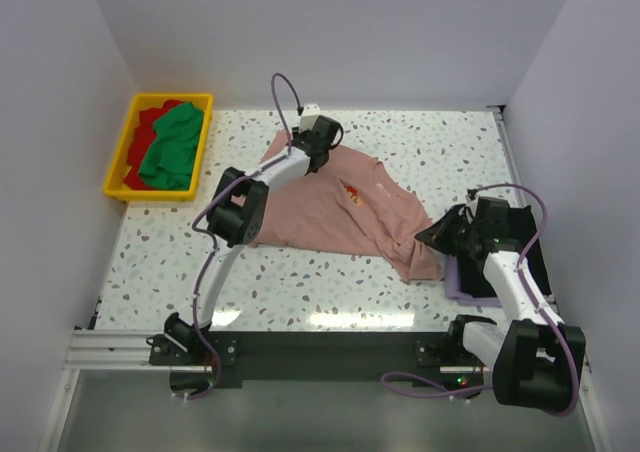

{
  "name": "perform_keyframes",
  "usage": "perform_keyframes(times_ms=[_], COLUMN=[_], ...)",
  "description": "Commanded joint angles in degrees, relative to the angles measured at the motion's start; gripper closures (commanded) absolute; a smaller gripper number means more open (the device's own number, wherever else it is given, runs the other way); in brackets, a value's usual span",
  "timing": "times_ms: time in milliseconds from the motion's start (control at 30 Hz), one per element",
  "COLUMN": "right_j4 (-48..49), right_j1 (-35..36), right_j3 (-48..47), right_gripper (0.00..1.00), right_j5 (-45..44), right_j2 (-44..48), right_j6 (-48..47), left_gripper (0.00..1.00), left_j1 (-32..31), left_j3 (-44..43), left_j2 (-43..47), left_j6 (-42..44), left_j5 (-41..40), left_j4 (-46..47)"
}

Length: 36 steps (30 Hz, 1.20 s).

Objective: Fold and stack the t-shirts
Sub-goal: Flatten the tshirt out

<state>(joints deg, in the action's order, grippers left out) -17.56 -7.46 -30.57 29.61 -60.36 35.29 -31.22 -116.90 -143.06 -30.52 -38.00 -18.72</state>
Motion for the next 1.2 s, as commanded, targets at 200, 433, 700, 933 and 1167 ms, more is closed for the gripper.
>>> perform_keyframes(times_ms=[200, 433, 700, 933, 1167], right_j4=[1.57, 2.0, 2.27, 2.45, 2.44], right_j1=[-0.09, -0.18, -0.1, -0.1, -0.1], right_j3=[0.86, 1.3, 1.39, 1.39, 1.56], right_gripper=[1.0, 1.0, 1.0, 1.0, 1.0], right_j5=[1.16, 1.16, 1.42, 1.68, 1.68], right_j2=[0.94, 0.77, 0.33, 0.06, 0.07], right_j6=[-0.92, -1.1, -0.92, -0.92, -0.92], left_gripper=[0.79, 0.54, 0.57, 0.58, 0.78], left_j1=[1.08, 1.78, 1.87, 2.13, 2.48], left_j3=[-1.31, -1.84, -2.37, -2.45, -1.75], left_j2=[0.94, 0.42, -0.81, -1.69, -0.73], left_j6=[1.17, 1.52, 1.08, 0.73, -0.15], left_j5=[0.11, 2.22, 3.54, 4.86, 4.95], left_j4=[4.83, 5.45, 5.27, 5.19, 4.74])
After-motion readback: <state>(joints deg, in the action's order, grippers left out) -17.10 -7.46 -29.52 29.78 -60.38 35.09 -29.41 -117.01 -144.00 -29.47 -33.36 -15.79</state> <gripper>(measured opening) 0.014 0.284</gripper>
